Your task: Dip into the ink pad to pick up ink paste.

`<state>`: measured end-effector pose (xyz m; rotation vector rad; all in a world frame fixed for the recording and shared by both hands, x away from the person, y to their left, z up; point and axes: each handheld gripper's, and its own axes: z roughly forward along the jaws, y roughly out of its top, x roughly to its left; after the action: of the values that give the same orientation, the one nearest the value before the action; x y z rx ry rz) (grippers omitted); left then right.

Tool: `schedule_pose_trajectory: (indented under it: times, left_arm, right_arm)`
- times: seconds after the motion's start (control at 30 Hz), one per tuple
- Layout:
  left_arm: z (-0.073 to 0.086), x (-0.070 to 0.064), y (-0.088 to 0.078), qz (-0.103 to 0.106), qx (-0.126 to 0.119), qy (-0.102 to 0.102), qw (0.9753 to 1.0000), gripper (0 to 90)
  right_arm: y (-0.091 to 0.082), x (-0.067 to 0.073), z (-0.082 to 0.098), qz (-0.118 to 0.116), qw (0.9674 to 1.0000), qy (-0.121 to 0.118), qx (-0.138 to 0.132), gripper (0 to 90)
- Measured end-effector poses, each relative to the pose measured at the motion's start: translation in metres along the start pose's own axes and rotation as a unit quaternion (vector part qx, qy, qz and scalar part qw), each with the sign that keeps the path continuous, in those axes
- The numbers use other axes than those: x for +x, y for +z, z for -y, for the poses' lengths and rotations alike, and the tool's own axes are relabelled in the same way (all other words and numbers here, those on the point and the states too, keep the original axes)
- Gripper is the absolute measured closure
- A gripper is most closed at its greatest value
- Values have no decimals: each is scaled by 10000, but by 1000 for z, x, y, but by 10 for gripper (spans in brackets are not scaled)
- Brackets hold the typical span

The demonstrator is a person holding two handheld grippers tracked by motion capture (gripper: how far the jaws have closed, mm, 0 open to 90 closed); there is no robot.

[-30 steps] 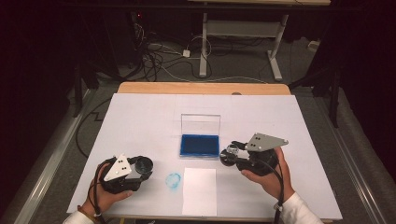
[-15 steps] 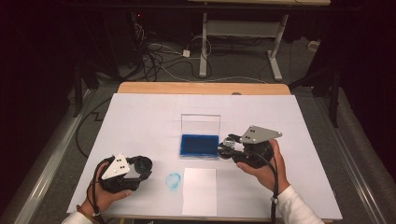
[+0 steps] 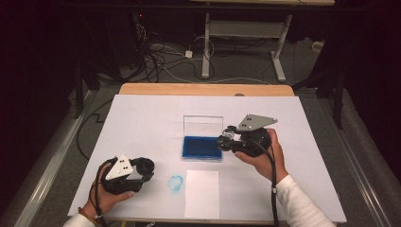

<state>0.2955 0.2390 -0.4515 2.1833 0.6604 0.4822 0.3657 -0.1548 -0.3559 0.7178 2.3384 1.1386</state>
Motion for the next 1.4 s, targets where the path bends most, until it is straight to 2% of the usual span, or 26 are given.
schedule_pose_trajectory:
  times: [0.17,0.27,0.3,0.6,0.73,0.77,0.8,1.0,1.03,1.07,1.1,1.13,1.2,1.23,1.4]
  left_arm:
    - [-1,-2,1,6,3,44,10000,368]
    - [-2,-2,0,7,-11,58,10000,368]
    - [-2,-4,1,20,-107,-67,9999,368]
    - [-1,-5,-2,37,-134,-80,9999,368]
    - [-1,-5,-2,52,-168,-107,9998,368]
    - [-1,-3,-3,32,-63,39,10000,368]
    - [-1,-3,-3,20,-49,50,10000,368]
    - [-1,-3,-3,34,-47,56,10000,368]
    - [-1,-5,-2,50,-148,-103,9998,368]
    - [0,-4,-2,81,-152,-159,9997,368]
    - [0,-4,-2,81,-152,-159,9997,368]
    - [-1,-1,-3,49,-58,-1,10000,368]
    - [-1,-1,-3,48,-93,-50,9999,368]
    - [-1,-3,-2,54,-213,-204,9996,368]
    - [-1,-4,-3,64,-209,-174,9996,368]
  right_arm:
    - [11,-2,-6,49,10000,-24,71,572]
    - [24,1,-11,6,9999,-46,154,572]
    - [28,2,-12,6,9998,-60,178,572]
    - [54,11,-20,12,9999,23,151,572]
    - [74,16,-22,-65,9997,44,242,572]
    - [78,17,-22,-80,9996,58,256,572]
    - [78,17,-22,-80,9996,58,256,572]
    - [103,22,-21,-154,9989,73,431,572]
    - [106,23,-21,-167,9988,88,448,572]
    - [108,24,-21,-164,9987,91,467,572]
    - [111,25,-21,-159,9986,102,494,572]
    - [111,25,-21,-159,9986,102,494,572]
    - [116,27,-20,-146,9984,94,538,572]
    - [119,28,-20,-142,9983,74,562,572]
    - [131,33,-17,-181,9972,98,723,572]
